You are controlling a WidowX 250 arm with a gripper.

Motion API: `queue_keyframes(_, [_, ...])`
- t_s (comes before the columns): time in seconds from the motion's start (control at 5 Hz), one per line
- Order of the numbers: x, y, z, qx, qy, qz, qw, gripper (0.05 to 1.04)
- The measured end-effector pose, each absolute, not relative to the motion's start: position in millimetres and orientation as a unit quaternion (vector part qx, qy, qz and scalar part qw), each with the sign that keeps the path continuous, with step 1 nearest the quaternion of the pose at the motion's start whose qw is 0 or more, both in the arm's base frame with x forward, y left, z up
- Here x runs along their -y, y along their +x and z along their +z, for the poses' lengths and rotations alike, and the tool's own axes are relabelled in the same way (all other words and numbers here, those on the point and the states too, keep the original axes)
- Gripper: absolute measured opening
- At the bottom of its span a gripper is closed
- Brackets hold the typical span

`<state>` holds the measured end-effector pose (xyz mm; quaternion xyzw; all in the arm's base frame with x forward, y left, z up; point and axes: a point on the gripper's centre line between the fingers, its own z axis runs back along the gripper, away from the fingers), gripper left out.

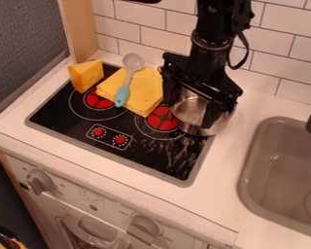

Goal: Take the cheese and put inside the silver pot

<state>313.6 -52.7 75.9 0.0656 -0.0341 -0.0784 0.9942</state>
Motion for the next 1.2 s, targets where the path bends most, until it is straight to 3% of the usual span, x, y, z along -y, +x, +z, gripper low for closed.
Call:
queue_keyframes(0.2, [51.4, 311.7, 65.9, 0.017, 0.066, -0.082, 0.994, 1.001])
queue_keyframes(0.6, [-40.6, 356.1, 78.6, 0.041, 0.062, -0.047, 0.996, 1.001])
queue_keyframes(0.8, [-87.1, 377.9, 71.3, 0.04, 0.053, -0.038, 0.997, 1.001])
queue_keyframes(1.2, [-115.8, 388.4, 62.4, 0.026, 0.058, -0.067, 0.996, 1.001])
